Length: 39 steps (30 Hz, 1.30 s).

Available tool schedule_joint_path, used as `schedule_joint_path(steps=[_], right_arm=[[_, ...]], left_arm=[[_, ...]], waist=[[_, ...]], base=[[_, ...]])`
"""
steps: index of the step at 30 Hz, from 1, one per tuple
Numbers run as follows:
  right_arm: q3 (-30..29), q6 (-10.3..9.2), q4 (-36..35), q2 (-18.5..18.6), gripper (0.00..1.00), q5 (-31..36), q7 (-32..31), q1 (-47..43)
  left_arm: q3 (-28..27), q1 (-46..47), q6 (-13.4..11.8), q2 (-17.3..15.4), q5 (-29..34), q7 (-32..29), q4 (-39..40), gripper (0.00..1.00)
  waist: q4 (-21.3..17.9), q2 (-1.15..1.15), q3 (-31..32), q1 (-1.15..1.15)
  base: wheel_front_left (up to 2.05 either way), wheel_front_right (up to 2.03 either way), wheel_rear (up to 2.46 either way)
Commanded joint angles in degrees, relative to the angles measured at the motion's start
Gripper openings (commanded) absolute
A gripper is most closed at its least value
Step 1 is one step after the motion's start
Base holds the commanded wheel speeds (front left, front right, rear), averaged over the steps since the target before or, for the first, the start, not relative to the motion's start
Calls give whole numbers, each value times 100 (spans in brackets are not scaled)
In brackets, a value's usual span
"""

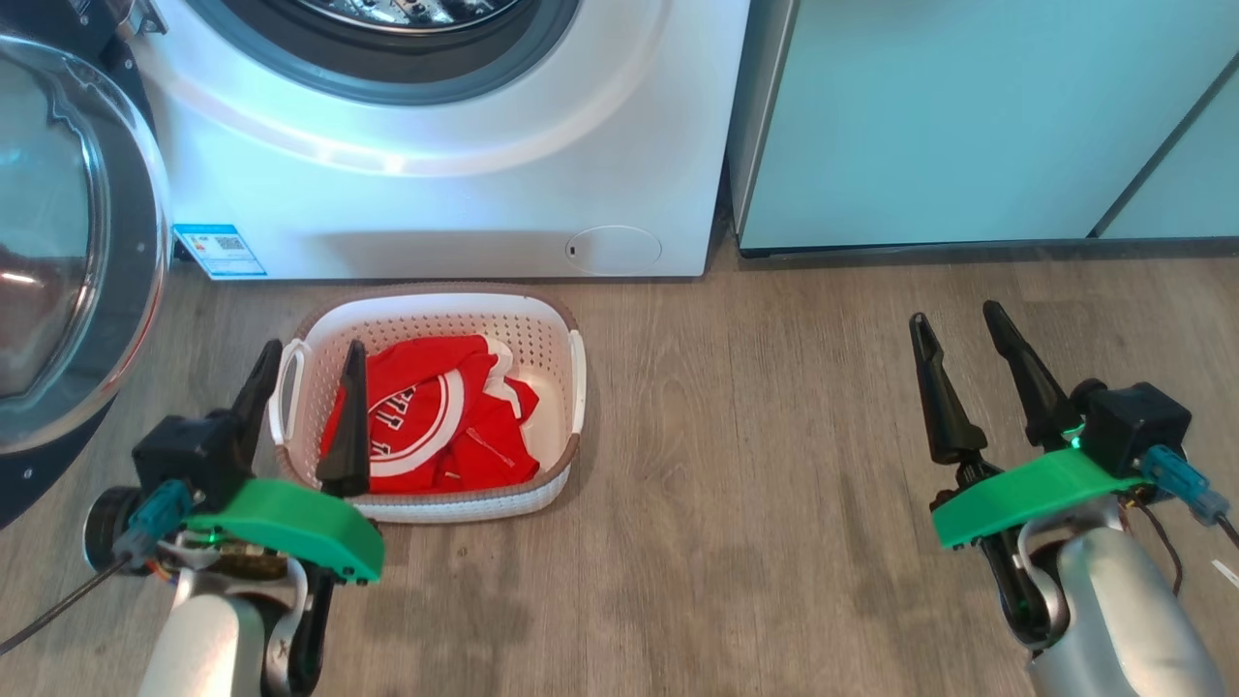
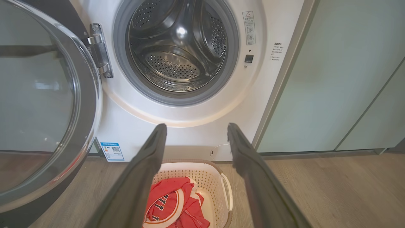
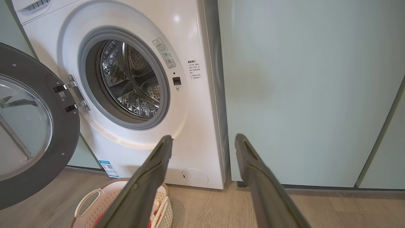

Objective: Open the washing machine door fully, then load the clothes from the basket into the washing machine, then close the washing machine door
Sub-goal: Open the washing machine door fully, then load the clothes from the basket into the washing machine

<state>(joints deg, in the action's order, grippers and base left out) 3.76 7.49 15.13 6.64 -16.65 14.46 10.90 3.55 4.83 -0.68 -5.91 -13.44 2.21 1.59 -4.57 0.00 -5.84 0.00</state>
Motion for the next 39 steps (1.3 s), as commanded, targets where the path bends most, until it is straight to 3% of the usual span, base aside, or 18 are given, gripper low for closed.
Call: schedule_joint_path(steps=[1, 31, 39], right_arm=[[81, 0, -200, -45, 100, 38, 50, 85], [50, 0, -197, -81, 100, 25, 53, 145], [65, 0, -200, -81, 100, 11, 53, 167]], left_arm=[[-188, 116, -14, -130, 55, -5, 157, 100], [-85, 235, -132, -201, 4, 57, -41, 100], [-59, 258, -172, -221, -12, 39, -29, 100]], waist=[[-27, 0, 23, 0], [-93, 0, -49, 0], [-90, 0, -51, 0]], base=[[0, 0, 0], [0, 0, 0], [96, -96, 0]])
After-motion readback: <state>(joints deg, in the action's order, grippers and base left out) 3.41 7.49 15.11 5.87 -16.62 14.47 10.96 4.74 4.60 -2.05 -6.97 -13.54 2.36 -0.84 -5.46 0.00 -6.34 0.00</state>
